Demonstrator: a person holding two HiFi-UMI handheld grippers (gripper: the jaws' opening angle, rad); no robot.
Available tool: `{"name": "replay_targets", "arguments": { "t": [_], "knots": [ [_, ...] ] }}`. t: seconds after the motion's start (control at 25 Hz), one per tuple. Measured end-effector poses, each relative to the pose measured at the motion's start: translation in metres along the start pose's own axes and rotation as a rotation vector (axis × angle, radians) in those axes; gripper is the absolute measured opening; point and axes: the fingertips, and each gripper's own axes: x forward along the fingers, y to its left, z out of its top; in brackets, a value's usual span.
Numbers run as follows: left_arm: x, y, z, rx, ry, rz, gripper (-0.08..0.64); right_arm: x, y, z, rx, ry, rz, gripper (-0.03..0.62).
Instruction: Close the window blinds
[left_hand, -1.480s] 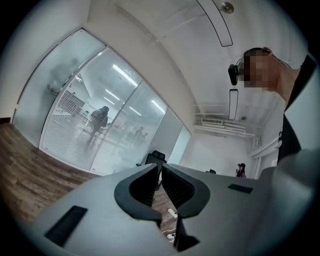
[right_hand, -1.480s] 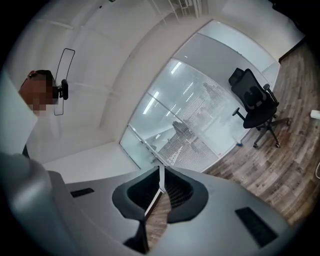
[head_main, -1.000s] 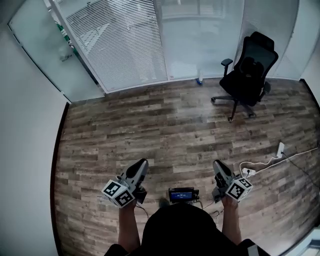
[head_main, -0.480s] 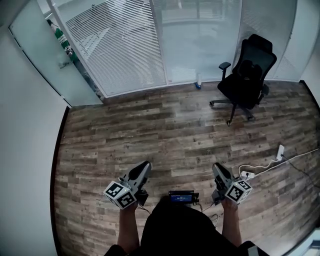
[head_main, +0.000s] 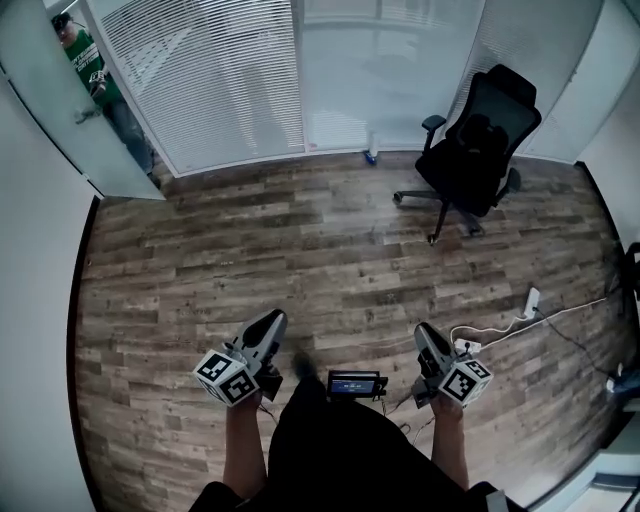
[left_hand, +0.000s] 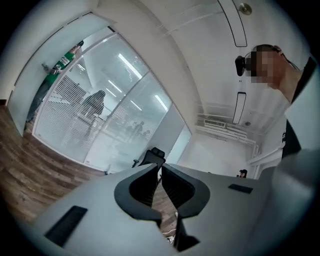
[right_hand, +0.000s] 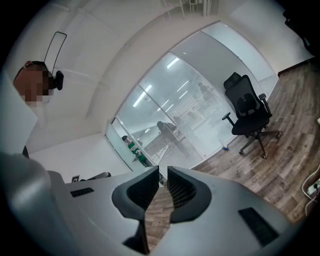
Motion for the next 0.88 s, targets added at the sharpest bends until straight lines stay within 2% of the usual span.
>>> {"name": "replay_targets", "arguments": {
  "t": [0.32, 0.48, 0.76, 0.88],
  "knots": [
    [0.032, 0.085, 0.057, -0.027, -0.044, -0.024, 0.018, 0.112, 0.021, 0.037, -0.069, 0.010, 0.001, 0.040],
    [0.036, 0.119, 0.083, -0.028, -0.053, -0.007, 0.018, 0.153, 0.028, 0.031, -0.079, 0.044, -0.004, 0.040],
    [0.047, 0.156, 0.090, -0.056, -0.037, 0.025, 0.018, 0.185, 0.008, 0.026, -0.050, 0.085, -0.038, 0.040],
    [0.054, 0.165, 0.094, -0.050, -0.034, 0.053, 0.018, 0.202, -0.005, 0.027, -0.035, 0.104, -0.027, 0.040]
  ]
}}
